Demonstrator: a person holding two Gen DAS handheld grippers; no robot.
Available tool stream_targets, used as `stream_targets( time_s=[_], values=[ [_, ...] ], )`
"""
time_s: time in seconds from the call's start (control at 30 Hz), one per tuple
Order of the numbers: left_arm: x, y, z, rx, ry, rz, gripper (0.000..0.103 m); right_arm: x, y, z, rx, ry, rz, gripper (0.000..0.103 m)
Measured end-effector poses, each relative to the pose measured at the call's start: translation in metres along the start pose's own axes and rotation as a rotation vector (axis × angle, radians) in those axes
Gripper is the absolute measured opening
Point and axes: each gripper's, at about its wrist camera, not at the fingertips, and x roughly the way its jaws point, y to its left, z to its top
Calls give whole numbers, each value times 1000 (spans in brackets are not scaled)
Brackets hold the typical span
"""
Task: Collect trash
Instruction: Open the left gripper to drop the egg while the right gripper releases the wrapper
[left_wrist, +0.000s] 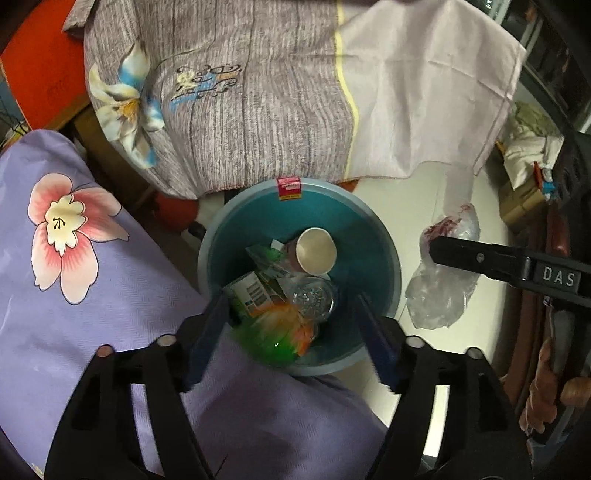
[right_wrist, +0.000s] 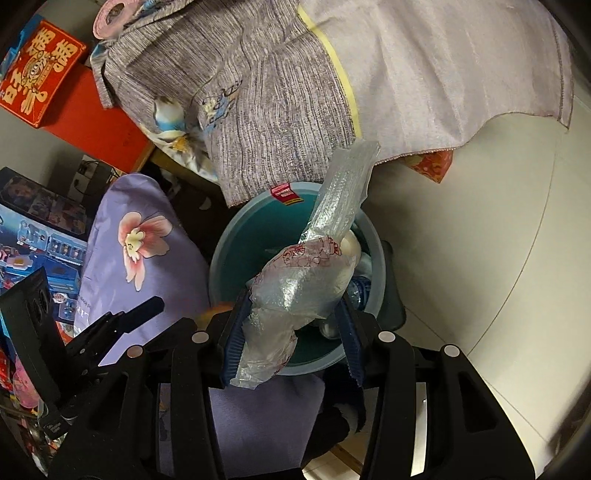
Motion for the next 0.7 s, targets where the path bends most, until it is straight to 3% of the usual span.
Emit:
stream_targets(
  time_s=[0.27, 0.57, 0.7],
  values=[
    [-2, 10, -6, -15, -5, 21, 90, 18, 12, 5, -30, 36, -11, 46],
    [-9, 29, -14, -46, -4, 40, 92, 37, 38, 9, -82, 68, -18, 46],
    [-12, 35, -15, -61, -11, 42, 92, 42, 47, 11, -98, 76, -18, 56]
  ],
)
